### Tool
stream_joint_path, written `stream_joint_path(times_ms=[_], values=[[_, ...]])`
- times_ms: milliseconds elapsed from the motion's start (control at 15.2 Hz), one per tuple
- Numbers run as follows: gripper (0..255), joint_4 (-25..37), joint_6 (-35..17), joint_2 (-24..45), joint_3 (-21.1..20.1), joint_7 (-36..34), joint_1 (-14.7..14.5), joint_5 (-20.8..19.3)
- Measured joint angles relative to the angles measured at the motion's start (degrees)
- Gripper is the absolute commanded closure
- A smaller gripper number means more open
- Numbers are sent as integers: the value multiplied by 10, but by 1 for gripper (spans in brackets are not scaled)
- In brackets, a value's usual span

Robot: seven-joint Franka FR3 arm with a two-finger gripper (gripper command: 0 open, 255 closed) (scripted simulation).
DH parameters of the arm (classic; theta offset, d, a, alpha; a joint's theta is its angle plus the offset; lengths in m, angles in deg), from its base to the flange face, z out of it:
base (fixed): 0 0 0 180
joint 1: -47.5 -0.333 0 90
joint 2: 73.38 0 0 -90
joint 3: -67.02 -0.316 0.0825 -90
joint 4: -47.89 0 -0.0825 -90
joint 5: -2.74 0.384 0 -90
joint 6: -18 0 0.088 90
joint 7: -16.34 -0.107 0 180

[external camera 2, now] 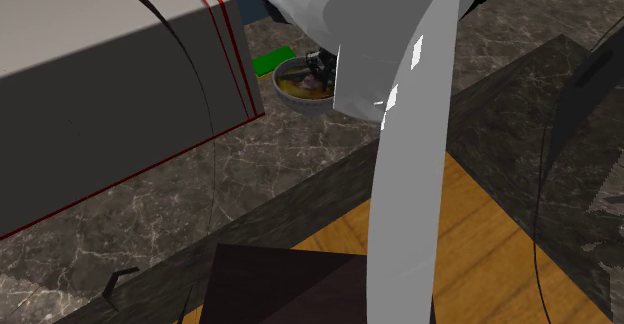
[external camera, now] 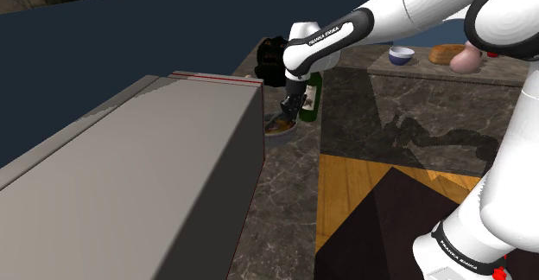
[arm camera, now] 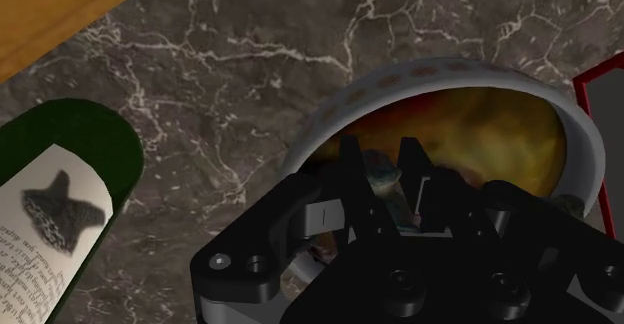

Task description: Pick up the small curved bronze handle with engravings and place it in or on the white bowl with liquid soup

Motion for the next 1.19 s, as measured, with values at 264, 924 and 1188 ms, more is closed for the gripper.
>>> stream_joint_path(times_ms=[264, 924, 1188], values=[[0, 0, -1, 1, 1, 1, 1, 0], [0, 20, 47, -22, 2, -2, 2, -3], [0, 32, 63, -25, 2, -2, 2, -4]])
